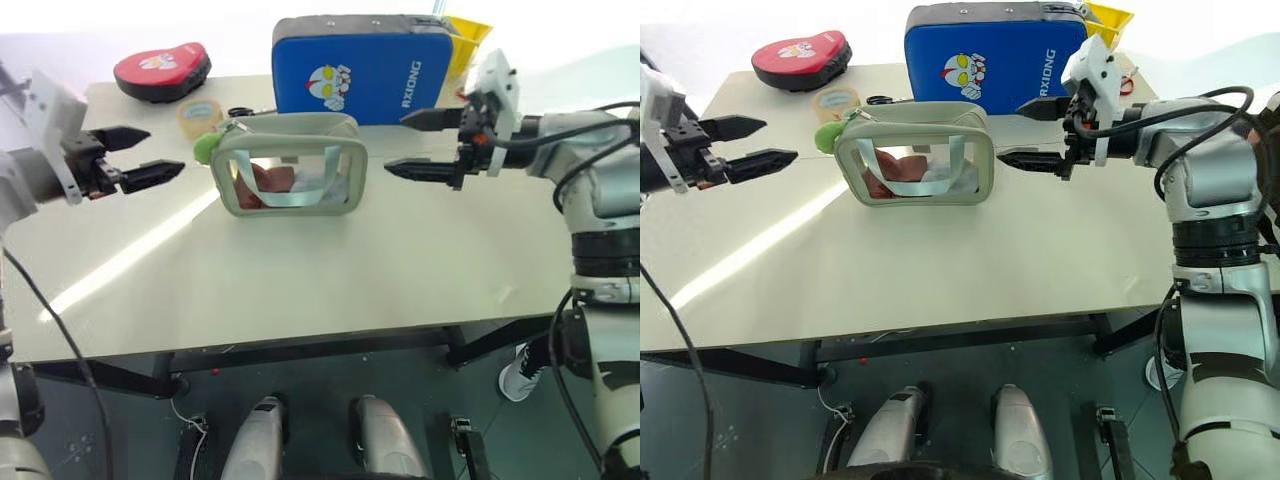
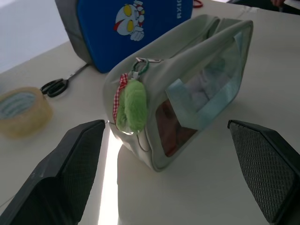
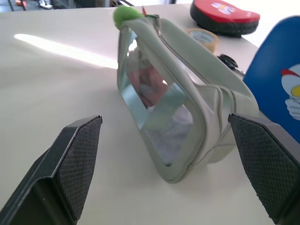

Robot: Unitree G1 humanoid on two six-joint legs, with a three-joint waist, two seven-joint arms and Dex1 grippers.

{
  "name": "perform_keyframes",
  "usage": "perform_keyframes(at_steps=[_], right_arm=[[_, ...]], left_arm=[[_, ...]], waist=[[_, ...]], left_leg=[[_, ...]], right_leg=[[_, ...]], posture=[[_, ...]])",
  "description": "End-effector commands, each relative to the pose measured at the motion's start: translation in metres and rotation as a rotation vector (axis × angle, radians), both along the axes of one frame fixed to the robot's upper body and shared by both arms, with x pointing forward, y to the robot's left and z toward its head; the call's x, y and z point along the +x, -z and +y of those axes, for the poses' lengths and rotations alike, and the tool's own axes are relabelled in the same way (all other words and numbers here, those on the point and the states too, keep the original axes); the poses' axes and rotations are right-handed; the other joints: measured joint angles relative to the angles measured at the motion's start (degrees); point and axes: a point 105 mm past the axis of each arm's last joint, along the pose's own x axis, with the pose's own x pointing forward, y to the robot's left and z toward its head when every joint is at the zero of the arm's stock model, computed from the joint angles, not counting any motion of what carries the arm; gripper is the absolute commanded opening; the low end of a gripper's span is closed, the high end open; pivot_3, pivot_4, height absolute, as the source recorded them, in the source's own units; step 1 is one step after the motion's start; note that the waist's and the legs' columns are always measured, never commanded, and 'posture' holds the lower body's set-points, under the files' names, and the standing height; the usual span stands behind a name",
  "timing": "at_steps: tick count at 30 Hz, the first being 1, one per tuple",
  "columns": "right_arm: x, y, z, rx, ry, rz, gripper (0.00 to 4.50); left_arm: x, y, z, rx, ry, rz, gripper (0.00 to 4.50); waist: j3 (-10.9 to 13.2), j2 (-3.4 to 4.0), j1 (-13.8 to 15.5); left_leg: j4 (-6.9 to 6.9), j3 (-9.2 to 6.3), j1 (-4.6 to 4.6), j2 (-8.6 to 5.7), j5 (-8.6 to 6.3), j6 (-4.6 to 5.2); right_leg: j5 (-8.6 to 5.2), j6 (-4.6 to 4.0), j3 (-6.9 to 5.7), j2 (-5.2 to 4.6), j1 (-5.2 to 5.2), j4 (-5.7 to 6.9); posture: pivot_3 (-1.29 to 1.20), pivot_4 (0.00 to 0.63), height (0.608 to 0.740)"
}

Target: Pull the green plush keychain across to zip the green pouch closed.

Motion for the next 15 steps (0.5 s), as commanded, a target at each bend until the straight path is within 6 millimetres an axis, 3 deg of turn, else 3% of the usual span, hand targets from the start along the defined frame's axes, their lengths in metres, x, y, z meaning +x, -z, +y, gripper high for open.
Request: perform_keyframes(at_steps=[1, 7, 15], right_arm=[[0.003, -0.016, 0.001, 0.012, 0.004, -0.077, 4.5], [0.014, -0.02, -0.007, 0.019, 0.057, -0.115, 4.5], [0.016, -0.022, 0.001, 0.004, 0.035, -0.142, 4.5]], left_arm=[[-0.003, -0.014, 0.009, 0.038, -0.013, -0.063, 4.49], [-0.001, -0.017, 0.01, -0.009, -0.044, -0.085, 4.49], [-0.007, -0.021, 0.003, -0.004, 0.001, -0.097, 4.49]], waist=[[0.0, 0.01, 0.0], [0.0, 0.02, 0.1], [0.0, 0.02, 0.1]], left_leg=[[-0.01, 0.01, -0.04, 0.0, 0.0, 0.0], [-0.02, 0.0, -0.07, 0.01, 0.0, 0.0], [-0.01, 0.01, -0.07, 0.0, 0.0, 0.0]], right_leg=[[0.0, 0.01, 0.01, 0.0, -0.08, 0.05], [0.0, 0.02, 0.0, 0.0, -0.14, 0.12], [0.01, 0.02, 0.01, 0.0, -0.14, 0.15]], posture=[[0.0, 0.15, 0.74], [0.0, 0.15, 0.74], [0.0, 0.15, 0.74]])
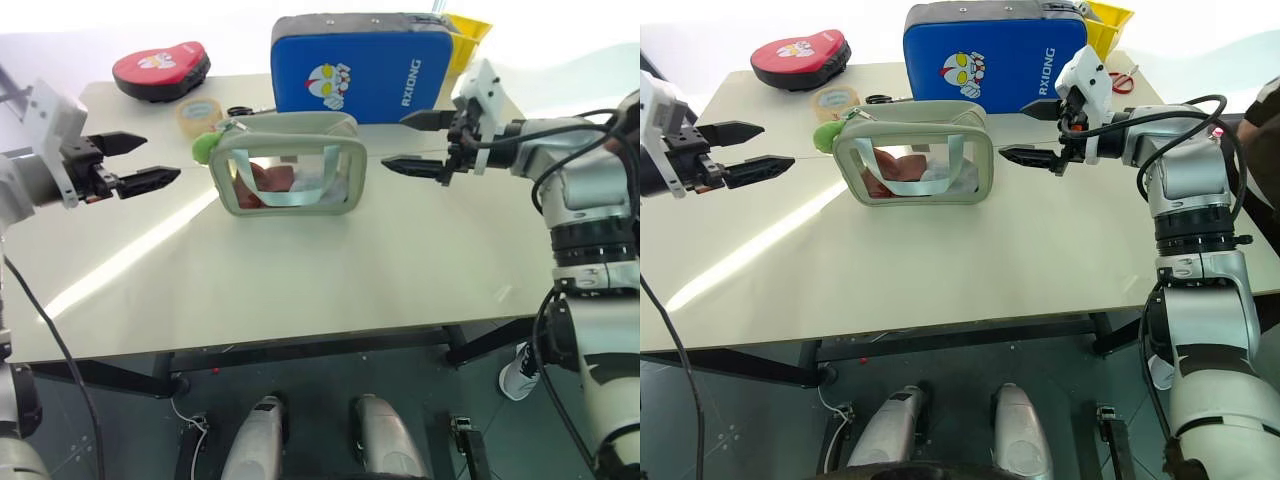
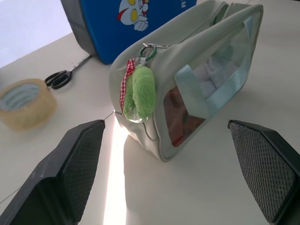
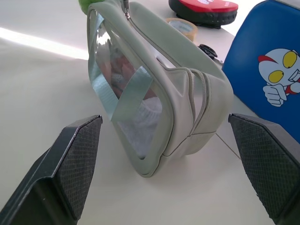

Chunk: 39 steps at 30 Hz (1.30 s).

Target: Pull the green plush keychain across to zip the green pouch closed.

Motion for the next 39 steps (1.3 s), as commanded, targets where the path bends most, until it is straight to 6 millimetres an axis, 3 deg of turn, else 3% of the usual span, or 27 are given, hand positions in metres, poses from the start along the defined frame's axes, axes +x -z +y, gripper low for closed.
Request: perform_keyframes(at_steps=[1, 8, 12, 16, 23, 26, 33, 39], right_arm=[[-0.002, -0.019, 0.009, 0.007, -0.022, -0.079, 4.5], [0.003, -0.023, 0.049, -0.03, -0.12, -0.102, 4.5], [0.018, -0.015, 0.068, -0.05, -0.122, -0.09, 4.5], [0.032, -0.008, 0.08, -0.066, -0.103, -0.089, 4.5], [0.042, 0.013, 0.089, -0.124, -0.094, -0.067, 4.5], [0.043, 0.015, 0.09, -0.149, -0.099, -0.075, 3.63], [0.04, 0.024, 0.09, -0.228, -0.137, -0.108, 0.02], [0.027, 0.006, 0.087, -0.227, -0.234, -0.244, 0.02]], left_arm=[[-0.008, -0.021, -0.004, -0.017, 0.034, -0.073, 4.49], [-0.025, -0.017, -0.062, 0.023, 0.272, -0.057, 4.49], [-0.03, -0.014, -0.081, 0.017, 0.336, -0.058, 4.49], [-0.032, -0.016, -0.084, 0.028, 0.335, -0.071, 4.49], [-0.026, -0.018, -0.069, 0.014, 0.254, -0.09, 4.49], [-0.029, -0.021, -0.069, 0.01, 0.25, -0.096, 4.5], [-0.027, -0.021, -0.065, 0.01, 0.222, -0.106, 4.5], [-0.024, -0.026, -0.047, 0.002, 0.156, -0.117, 4.5]], waist=[[0.0, 0.0, -0.1], [0.0, 0.0, -0.1], [0.0, -0.01, -0.1], [0.0, -0.01, -0.2], [0.0, -0.01, -0.2], [0.0, -0.01, -0.4], [0.0, -0.01, -1.4], [0.0, 0.0, -1.4]], left_leg=[[0.0, 0.0, 0.0, 0.0, 0.0, 0.0], [0.05, 0.03, 0.01, 0.0, 0.01, -0.01], [0.09, 0.02, 0.05, 0.0, 0.01, -0.01], [0.08, 0.01, 0.06, 0.0, 0.01, -0.01], [0.08, 0.0, 0.05, -0.01, 0.02, -0.02], [0.07, -0.01, 0.05, -0.01, 0.02, -0.02], [0.06, -0.03, 0.08, -0.01, 0.02, -0.02], [0.05, -0.04, 0.08, -0.01, 0.02, -0.02]], right_leg=[[0.0, 0.0, 0.0, 0.0, 0.0, 0.01], [0.0, 0.0, 0.06, 0.0, -0.11, 0.31], [0.0, 0.0, 0.05, 0.02, -0.1, 0.4], [0.0, 0.0, 0.06, 0.03, -0.11, 0.42], [0.0, 0.0, 0.06, 0.04, -0.12, 0.45], [0.0, 0.0, 0.06, 0.04, -0.12, 0.46], [0.0, 0.0, 0.06, 0.06, -0.12, 0.5], [0.0, 0.0, 0.05, 0.07, -0.14, 0.54]], posture=[[0.0, 0.15, 0.74], [0.0, 0.15, 0.74], [0.0, 0.15, 0.74], [0.0, 0.15, 0.74], [0.0, 0.15, 0.74], [0.0, 0.15, 0.74], [0.0, 0.15, 0.74], [0.0, 0.15, 0.74]])
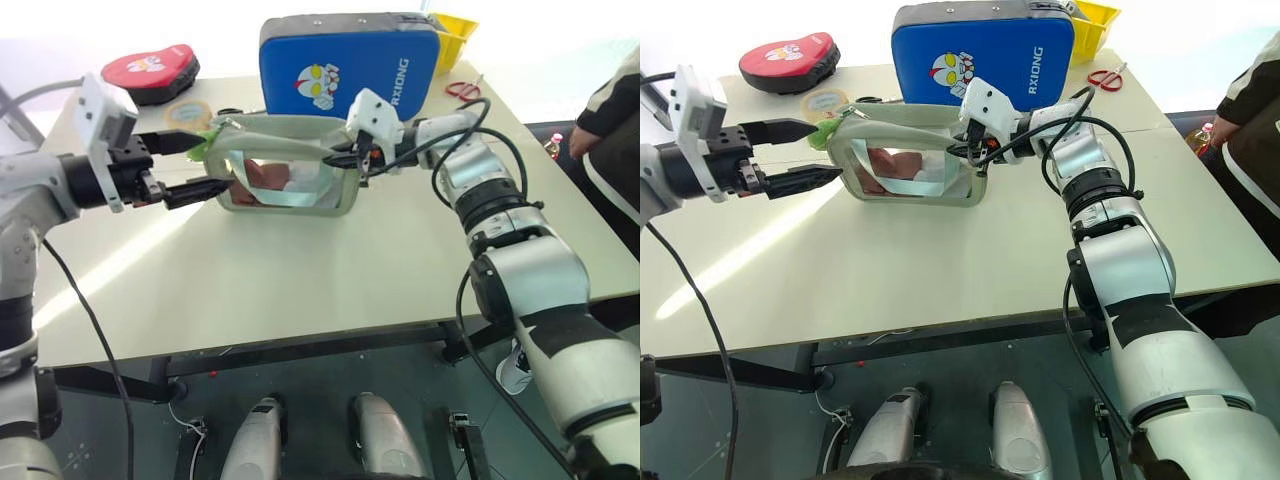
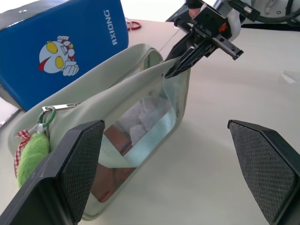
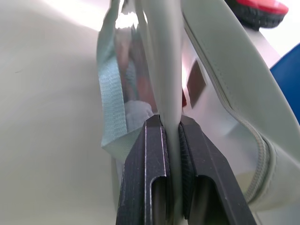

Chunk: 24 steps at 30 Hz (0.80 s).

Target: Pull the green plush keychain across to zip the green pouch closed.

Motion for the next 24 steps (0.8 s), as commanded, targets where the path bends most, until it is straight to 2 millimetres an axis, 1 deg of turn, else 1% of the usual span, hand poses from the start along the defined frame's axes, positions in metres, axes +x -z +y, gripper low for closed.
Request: perform_keyframes(at_steps=[1, 4, 6, 7, 10, 13, 14, 18, 22, 24], right_arm=[[-0.013, -0.028, -0.004, 0.005, -0.105, -0.135, 0.02], [-0.026, -0.026, -0.018, -0.077, -0.198, -0.192, 0.02], [-0.031, -0.025, -0.023, -0.097, -0.233, -0.2, 0.02], [-0.034, -0.023, -0.024, -0.096, -0.254, -0.184, 0.02], [-0.047, -0.008, -0.024, -0.094, -0.34, -0.107, 0.02], [-0.054, -0.005, -0.019, -0.062, -0.376, -0.09, 0.02], [-0.054, -0.007, -0.018, -0.045, -0.378, -0.089, 0.02], [-0.059, -0.037, -0.015, 0.036, -0.399, -0.119, 0.02], [-0.065, -0.048, -0.013, 0.06, -0.422, -0.134, 0.02], [-0.066, -0.042, -0.013, 0.039, -0.426, -0.142, 0.02]], left_arm=[[-0.004, -0.019, 0.016, 0.006, -0.052, -0.069, 4.5], [-0.008, -0.023, 0.025, 0.009, -0.066, -0.064, 4.5], [-0.008, -0.023, 0.028, 0.011, -0.074, -0.06, 4.5], [-0.007, -0.023, 0.03, 0.013, -0.081, -0.059, 4.5], [-0.008, -0.024, 0.031, 0.021, -0.081, -0.057, 4.5], [-0.009, -0.024, 0.03, 0.023, -0.077, -0.057, 4.5], [-0.009, -0.024, 0.03, 0.023, -0.078, -0.057, 4.5], [-0.01, -0.022, 0.035, 0.029, -0.093, -0.049, 4.5], [-0.011, -0.022, 0.035, 0.025, -0.096, -0.05, 4.5], [-0.012, -0.021, 0.034, 0.026, -0.095, -0.048, 4.5]], waist=[[0.0, 0.0, 0.0], [0.0, 0.0, 0.1], [0.0, 0.0, 0.1], [0.0, 0.0, 0.0], [0.0, 0.0, -0.1], [0.0, 0.0, -0.2], [0.0, 0.0, -0.2], [0.0, 0.02, -0.1], [0.0, 0.02, 0.1], [0.0, 0.01, 0.1]], left_leg=[[0.0, 0.0, 0.0, 0.0, 0.0, 0.0], [0.01, 0.0, -0.02, -0.01, 0.0, 0.0], [0.01, 0.01, -0.01, -0.02, 0.0, 0.0], [0.01, 0.0, -0.01, -0.01, 0.0, 0.0], [0.01, 0.0, 0.02, 0.02, 0.0, 0.0], [0.01, 0.0, 0.03, 0.03, 0.0, 0.0], [0.01, 0.01, 0.03, 0.03, 0.0, 0.0], [0.02, 0.01, 0.04, 0.04, 0.0, 0.0], [0.02, 0.01, 0.02, 0.04, 0.0, 0.0], [0.02, 0.0, 0.02, 0.04, 0.0, 0.0]], right_leg=[[0.0, 0.0, 0.0, 0.0, 0.0, 0.0], [0.0, 0.01, 0.0, -0.01, 0.01, -0.02], [0.0, 0.01, 0.0, -0.01, 0.02, -0.02], [0.0, 0.01, 0.0, -0.01, 0.01, -0.01], [0.0, 0.01, 0.0, 0.02, 0.03, 0.02], [0.0, 0.01, 0.01, 0.02, 0.02, 0.03], [0.0, 0.01, 0.01, 0.02, 0.02, 0.04], [0.0, 0.0, 0.02, 0.03, 0.0, 0.09], [0.0, 0.0, 0.02, 0.02, -0.01, 0.07], [0.0, 0.0, 0.02, 0.02, 0.0, 0.07]], posture=[[0.0, 0.15, 0.74], [0.0, 0.15, 0.74], [0.0, 0.15, 0.74], [0.0, 0.15, 0.74], [0.0, 0.15, 0.74], [0.0, 0.15, 0.74], [0.0, 0.15, 0.74], [0.0, 0.15, 0.74], [0.0, 0.15, 0.74], [0.0, 0.15, 0.74]])
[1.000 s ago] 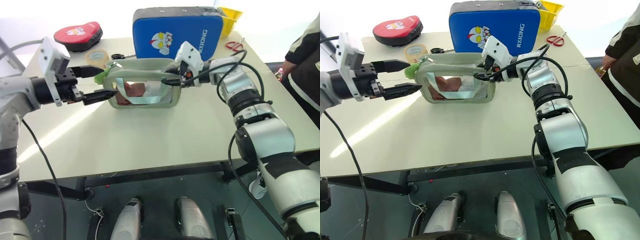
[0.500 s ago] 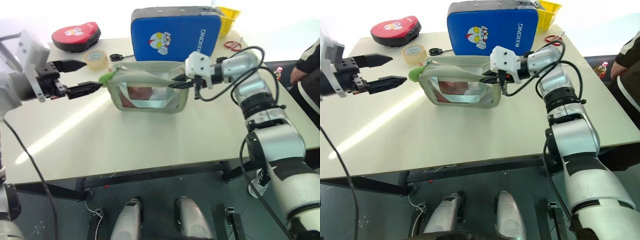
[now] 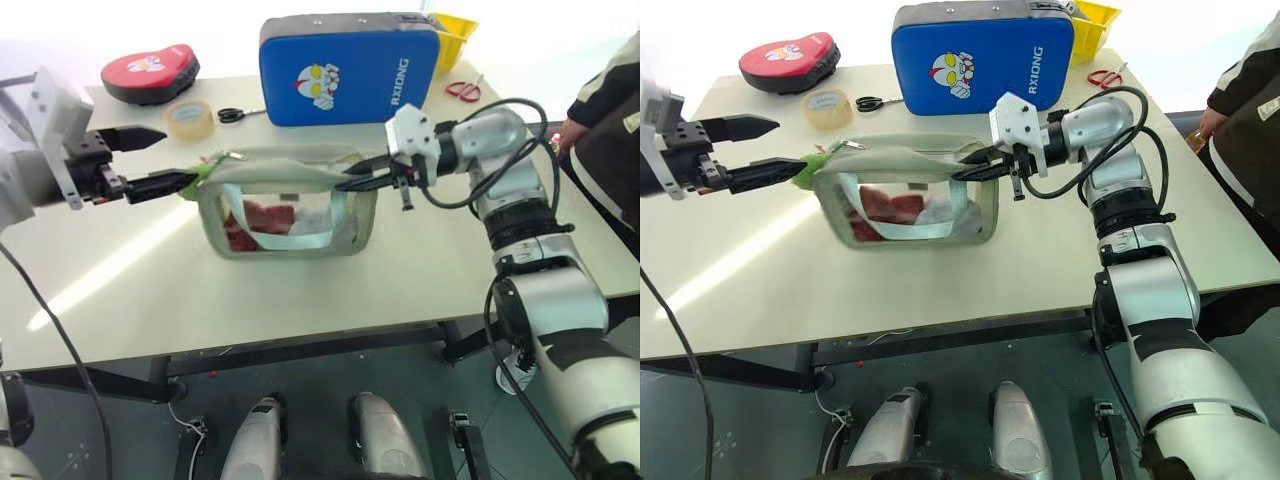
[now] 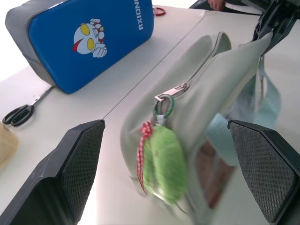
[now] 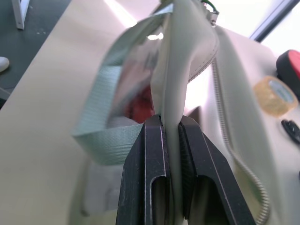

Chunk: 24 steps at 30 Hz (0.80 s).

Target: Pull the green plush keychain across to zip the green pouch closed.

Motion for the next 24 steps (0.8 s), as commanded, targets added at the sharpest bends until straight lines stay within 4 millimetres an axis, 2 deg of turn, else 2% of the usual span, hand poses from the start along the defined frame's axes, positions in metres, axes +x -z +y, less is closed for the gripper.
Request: perform_keyframes(at_steps=[1, 5, 7, 11, 14, 19, 24], right_arm=[[-0.008, -0.019, 0.001, 0.049, -0.033, -0.094, 0.02], [-0.012, 0.005, 0.003, 0.019, -0.043, -0.107, 0.02], [-0.012, 0.003, 0.007, 0.047, -0.03, -0.116, 0.02], [-0.007, -0.015, 0.009, 0.095, 0.002, -0.118, 0.02], [-0.005, -0.018, 0.007, 0.096, 0.02, -0.116, 0.02], [-0.004, -0.013, 0.005, 0.088, 0.038, -0.106, 0.02], [-0.006, 0.008, 0.003, 0.018, 0.04, -0.085, 0.02]], left_arm=[[-0.008, -0.016, 0.003, 0.01, -0.008, -0.067, 4.5], [-0.008, -0.018, 0.003, 0.013, -0.009, -0.069, 4.5], [-0.008, -0.018, 0.003, 0.015, -0.011, -0.069, 4.5], [-0.008, -0.019, 0.005, 0.018, -0.014, -0.068, 4.5], [-0.007, -0.019, 0.003, 0.018, -0.007, -0.069, 4.5], [-0.006, -0.017, 0.002, 0.02, 0.001, -0.065, 4.5], [-0.007, -0.016, 0.001, 0.021, 0.009, -0.057, 4.5]], waist=[[0.0, 0.0, 0.0], [0.0, -0.03, 0.1], [0.0, -0.01, 0.0], [0.0, 0.0, -0.2], [0.0, 0.0, -0.1], [0.0, 0.0, 0.1], [0.0, -0.01, 0.0]], left_leg=[[0.01, 0.0, 0.0, 0.0, 0.0, 0.0], [0.02, -0.01, 0.01, 0.0, 0.0, 0.0], [0.03, -0.01, 0.0, -0.01, 0.0, 0.0], [0.02, 0.0, 0.02, 0.01, 0.01, -0.01], [0.01, -0.01, 0.01, 0.02, 0.01, -0.01], [0.03, -0.01, 0.0, -0.01, 0.01, -0.01], [0.02, -0.01, 0.0, 0.0, 0.01, -0.01]], right_leg=[[0.0, 0.0, 0.0, 0.0, 0.01, 0.0], [0.0, 0.0, -0.01, 0.0, 0.03, -0.01], [0.0, 0.0, 0.0, 0.0, 0.03, 0.0], [0.0, 0.0, 0.0, 0.01, -0.01, 0.05], [0.0, 0.0, 0.0, 0.01, -0.04, 0.06], [0.0, 0.0, 0.0, 0.0, -0.01, 0.04], [0.0, 0.0, 0.0, 0.0, -0.01, 0.04]], posture=[[0.0, 0.15, 0.74], [0.0, 0.15, 0.74], [0.0, 0.15, 0.74], [0.0, 0.15, 0.74], [0.0, 0.15, 0.74], [0.0, 0.15, 0.74], [0.0, 0.15, 0.74]])
